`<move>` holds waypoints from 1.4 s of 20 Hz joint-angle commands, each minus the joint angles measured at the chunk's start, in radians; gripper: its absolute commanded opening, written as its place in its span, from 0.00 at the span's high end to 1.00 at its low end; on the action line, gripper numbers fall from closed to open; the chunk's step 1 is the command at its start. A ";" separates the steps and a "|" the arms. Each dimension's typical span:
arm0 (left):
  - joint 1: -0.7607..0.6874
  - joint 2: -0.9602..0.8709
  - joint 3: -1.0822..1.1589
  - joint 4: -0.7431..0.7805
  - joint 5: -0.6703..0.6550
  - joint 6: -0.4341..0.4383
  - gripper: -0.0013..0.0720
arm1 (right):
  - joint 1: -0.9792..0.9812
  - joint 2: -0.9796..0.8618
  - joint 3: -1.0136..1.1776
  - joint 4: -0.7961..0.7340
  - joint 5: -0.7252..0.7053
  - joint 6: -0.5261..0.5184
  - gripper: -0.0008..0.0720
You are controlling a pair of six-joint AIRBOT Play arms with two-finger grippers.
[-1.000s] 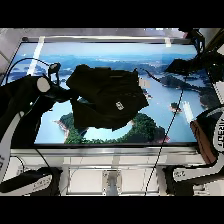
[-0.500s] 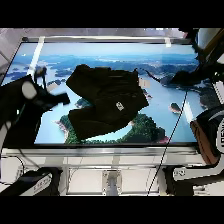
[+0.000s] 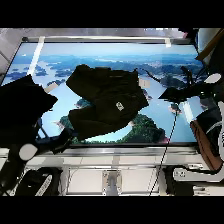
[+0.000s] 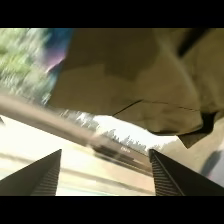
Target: Fold the clothes and pants, and hang the long-sleeved shirts on hangers.
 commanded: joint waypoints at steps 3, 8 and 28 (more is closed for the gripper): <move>-0.010 0.132 -0.134 -0.023 -0.004 -0.195 0.18 | -0.001 0.006 -0.017 0.025 -0.064 -0.016 0.32; -0.010 0.068 -0.190 -0.059 0.140 -0.283 0.25 | -0.001 0.006 -0.018 0.025 -0.075 -0.026 0.32; -0.227 -0.346 -0.195 -0.290 0.766 -0.084 0.97 | -0.001 0.010 -0.019 0.019 -0.034 -0.026 0.32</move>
